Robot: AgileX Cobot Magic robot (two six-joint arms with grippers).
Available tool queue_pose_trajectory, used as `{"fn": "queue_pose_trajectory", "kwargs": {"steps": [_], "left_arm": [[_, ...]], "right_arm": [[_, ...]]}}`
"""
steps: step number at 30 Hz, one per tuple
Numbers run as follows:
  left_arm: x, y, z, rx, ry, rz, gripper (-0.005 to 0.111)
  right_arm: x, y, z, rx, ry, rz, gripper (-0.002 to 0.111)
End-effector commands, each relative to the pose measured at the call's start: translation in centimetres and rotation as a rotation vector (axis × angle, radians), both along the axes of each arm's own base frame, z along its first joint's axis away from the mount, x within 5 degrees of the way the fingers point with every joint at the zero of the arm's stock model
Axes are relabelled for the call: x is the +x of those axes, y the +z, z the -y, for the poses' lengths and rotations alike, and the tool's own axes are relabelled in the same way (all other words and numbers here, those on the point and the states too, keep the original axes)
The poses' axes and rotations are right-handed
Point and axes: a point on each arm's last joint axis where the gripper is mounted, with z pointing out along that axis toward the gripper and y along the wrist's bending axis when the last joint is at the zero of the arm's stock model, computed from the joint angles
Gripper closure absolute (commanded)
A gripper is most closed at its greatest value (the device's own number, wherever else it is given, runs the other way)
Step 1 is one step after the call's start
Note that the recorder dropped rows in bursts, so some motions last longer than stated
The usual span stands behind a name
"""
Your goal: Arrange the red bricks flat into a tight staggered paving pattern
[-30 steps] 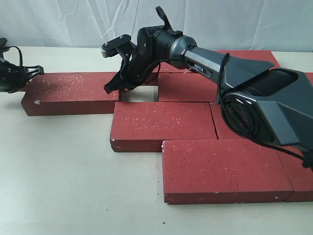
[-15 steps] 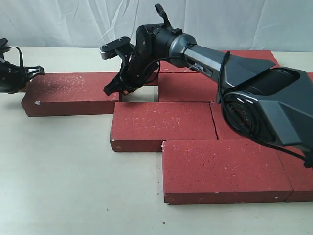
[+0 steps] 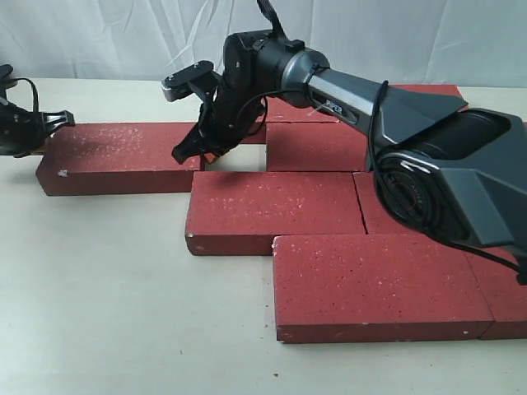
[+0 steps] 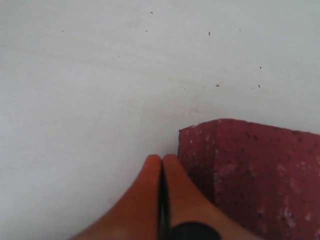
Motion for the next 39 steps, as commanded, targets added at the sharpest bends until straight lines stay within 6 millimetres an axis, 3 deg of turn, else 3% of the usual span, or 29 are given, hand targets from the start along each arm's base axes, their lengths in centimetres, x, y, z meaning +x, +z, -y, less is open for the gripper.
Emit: {"fn": "queue_pose_trajectory", "kwargs": {"steps": [1, 10, 14, 20, 31, 39], "left_arm": [[0.1, 0.0, 0.2, -0.025, 0.004, -0.004, 0.107], [0.1, 0.0, 0.2, -0.025, 0.004, -0.004, 0.107], [0.1, 0.0, 0.2, -0.032, 0.009, -0.004, 0.107], [0.1, 0.0, 0.3, -0.033, 0.008, -0.005, 0.107], [0.0, 0.0, 0.4, -0.043, 0.0, -0.013, 0.107], [0.0, -0.1, 1.5, -0.062, -0.018, -0.02, 0.107]], "right_arm": [[-0.4, 0.7, -0.1, -0.004, 0.018, -0.01, 0.109], [-0.2, 1.3, 0.1, -0.018, 0.018, 0.012, 0.109], [0.4, 1.7, 1.0, -0.106, -0.019, 0.087, 0.109], [0.5, 3.9, 1.7, -0.147, -0.057, 0.137, 0.109], [-0.6, 7.8, 2.5, -0.145, -0.057, 0.129, 0.109], [-3.2, 9.2, 4.0, -0.119, -0.045, 0.133, 0.109]]}}
